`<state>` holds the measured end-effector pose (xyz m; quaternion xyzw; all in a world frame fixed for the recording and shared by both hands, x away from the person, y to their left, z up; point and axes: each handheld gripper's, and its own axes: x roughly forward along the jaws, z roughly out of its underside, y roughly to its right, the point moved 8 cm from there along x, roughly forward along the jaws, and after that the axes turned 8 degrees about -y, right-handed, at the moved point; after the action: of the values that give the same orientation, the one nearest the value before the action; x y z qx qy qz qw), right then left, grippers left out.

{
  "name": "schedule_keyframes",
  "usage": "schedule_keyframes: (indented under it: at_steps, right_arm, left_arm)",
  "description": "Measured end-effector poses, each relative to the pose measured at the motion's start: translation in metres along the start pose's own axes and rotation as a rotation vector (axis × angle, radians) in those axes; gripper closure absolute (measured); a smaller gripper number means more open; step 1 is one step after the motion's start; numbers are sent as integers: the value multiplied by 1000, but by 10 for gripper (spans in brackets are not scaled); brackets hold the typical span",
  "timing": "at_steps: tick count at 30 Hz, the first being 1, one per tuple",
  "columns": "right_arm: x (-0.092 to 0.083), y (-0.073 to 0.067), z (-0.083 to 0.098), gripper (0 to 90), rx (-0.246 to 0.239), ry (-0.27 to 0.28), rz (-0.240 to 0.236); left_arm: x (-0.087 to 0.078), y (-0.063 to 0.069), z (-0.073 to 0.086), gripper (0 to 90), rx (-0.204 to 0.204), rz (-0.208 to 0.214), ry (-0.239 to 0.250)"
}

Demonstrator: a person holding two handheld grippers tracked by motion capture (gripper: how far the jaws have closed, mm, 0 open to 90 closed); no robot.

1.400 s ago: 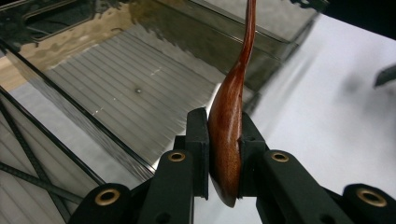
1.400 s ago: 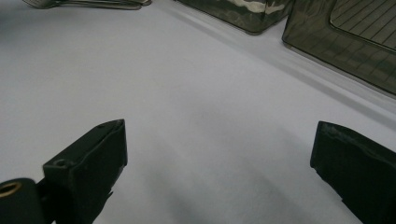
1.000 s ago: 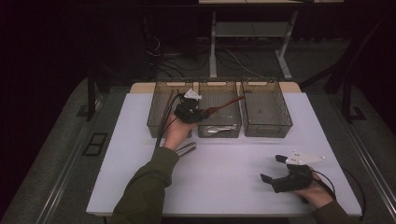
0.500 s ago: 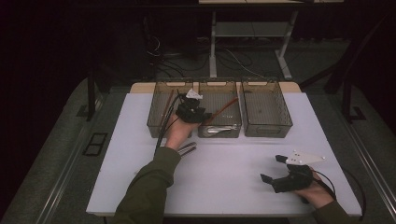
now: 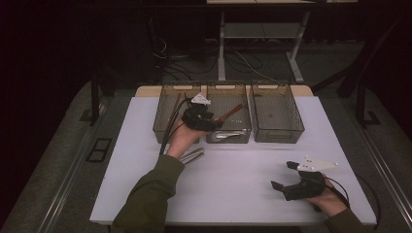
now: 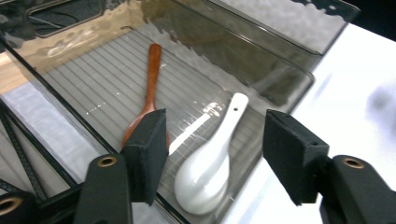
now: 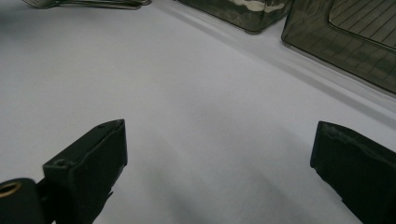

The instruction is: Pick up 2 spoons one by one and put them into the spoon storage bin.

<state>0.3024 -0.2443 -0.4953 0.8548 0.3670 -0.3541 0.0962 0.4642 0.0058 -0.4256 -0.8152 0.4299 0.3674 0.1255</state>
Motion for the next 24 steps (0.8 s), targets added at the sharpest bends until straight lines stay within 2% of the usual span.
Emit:
schedule_keyframes:
  at_steps: [5,6,12,16,24]
  right_arm:
    - [0,0,0,38,-1,-1,1]
    - [0,0,0,38,0,-1,1]
    - [0,0,0,38,1,1,1]
    - [-1,0,-1,38,2,3,5]
    - [1,0,-1,38,5,-4,9]
  left_arm:
    - [-8,8,7,360,38,12,-1]
    - [-9,9,7,354,33,14,11]
    - [-18,15,21,335,56,26,0]
    - [-23,19,29,324,45,36,9]
    - [-31,24,42,292,60,49,19]
